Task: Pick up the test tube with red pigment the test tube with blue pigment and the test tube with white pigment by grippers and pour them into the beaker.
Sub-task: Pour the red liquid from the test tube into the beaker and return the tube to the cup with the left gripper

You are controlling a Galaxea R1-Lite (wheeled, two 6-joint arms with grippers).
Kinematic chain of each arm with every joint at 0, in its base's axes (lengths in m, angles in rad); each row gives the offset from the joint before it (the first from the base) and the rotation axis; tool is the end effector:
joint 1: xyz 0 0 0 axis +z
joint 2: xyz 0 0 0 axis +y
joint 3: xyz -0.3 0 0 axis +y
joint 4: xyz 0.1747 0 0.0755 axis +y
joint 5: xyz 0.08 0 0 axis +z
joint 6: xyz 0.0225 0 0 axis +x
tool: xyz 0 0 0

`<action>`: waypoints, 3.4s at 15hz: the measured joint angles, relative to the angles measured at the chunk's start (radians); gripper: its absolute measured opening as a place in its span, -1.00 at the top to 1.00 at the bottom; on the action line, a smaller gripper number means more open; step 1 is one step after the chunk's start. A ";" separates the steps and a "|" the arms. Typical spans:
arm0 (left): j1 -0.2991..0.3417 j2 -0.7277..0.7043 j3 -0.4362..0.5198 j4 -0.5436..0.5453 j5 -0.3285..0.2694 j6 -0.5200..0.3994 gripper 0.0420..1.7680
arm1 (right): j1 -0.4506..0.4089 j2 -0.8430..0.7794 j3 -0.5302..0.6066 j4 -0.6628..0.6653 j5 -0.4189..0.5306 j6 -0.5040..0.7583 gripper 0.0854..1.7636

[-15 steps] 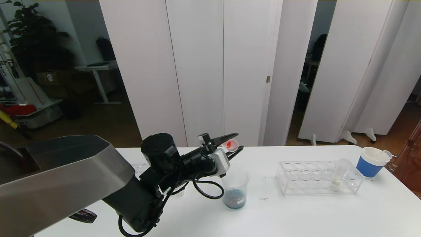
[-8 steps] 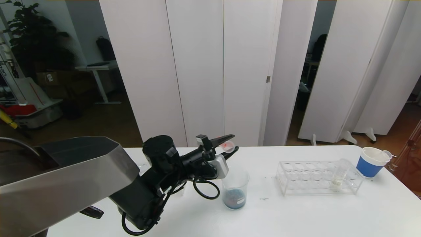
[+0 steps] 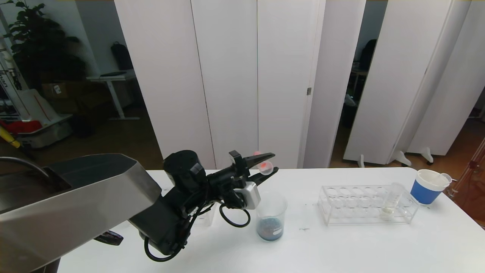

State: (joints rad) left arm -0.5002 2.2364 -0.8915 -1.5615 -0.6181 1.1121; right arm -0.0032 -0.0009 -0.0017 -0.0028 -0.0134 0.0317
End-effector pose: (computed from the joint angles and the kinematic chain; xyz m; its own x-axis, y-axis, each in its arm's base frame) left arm 0.3395 -0.2004 0.1037 0.4205 -0.8902 0.1751 0.2239 0.2889 0.9308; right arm -0.0230 -0.0002 0.0762 0.9998 -0.0166 0.0054 0.0164 0.9994 0.0318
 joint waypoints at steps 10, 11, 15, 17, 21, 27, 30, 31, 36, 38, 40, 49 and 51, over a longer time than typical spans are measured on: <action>0.013 0.044 -0.070 0.000 -0.036 0.148 0.36 | 0.000 0.000 0.000 0.000 0.000 0.000 -0.99; 0.014 0.045 -0.072 0.001 -0.047 0.149 0.36 | 0.000 0.000 0.000 0.000 0.000 0.000 -0.99; 0.016 0.048 -0.080 0.001 -0.073 0.153 0.36 | 0.000 0.000 0.000 0.000 0.000 0.000 -0.99; 0.017 0.048 -0.088 0.000 -0.081 0.161 0.36 | 0.000 0.000 0.000 0.000 0.000 0.000 -0.99; 0.019 0.055 -0.105 0.001 -0.078 0.193 0.36 | 0.000 0.000 0.000 0.000 0.000 0.000 -0.99; 0.021 0.061 -0.118 0.000 -0.076 0.212 0.36 | 0.000 0.000 0.000 0.000 0.000 0.000 -0.99; 0.023 0.063 -0.125 0.000 -0.075 0.214 0.36 | 0.000 0.000 0.000 0.000 0.000 0.000 -0.99; 0.023 0.063 -0.129 0.001 -0.074 0.214 0.36 | 0.000 0.000 0.000 0.000 0.000 0.000 -0.99; 0.027 0.063 -0.143 0.000 -0.073 0.214 0.36 | 0.000 0.000 0.000 0.000 0.000 0.000 -0.99; 0.027 0.061 -0.145 0.000 -0.073 0.214 0.36 | 0.000 0.000 0.000 0.000 0.000 0.000 -0.99; 0.029 0.059 -0.147 0.000 -0.072 0.214 0.36 | 0.000 0.000 0.000 0.000 0.000 0.000 -0.99; 0.018 0.037 -0.144 0.000 -0.067 0.214 0.36 | 0.000 0.000 0.000 0.000 0.000 0.000 -0.99; 0.016 0.032 -0.142 0.000 -0.067 0.214 0.36 | 0.000 0.000 0.000 0.000 0.000 0.000 -0.99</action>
State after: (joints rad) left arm -0.4843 2.2687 -1.0334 -1.5611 -0.6853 1.3257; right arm -0.0032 -0.0009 -0.0017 -0.0028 -0.0134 0.0321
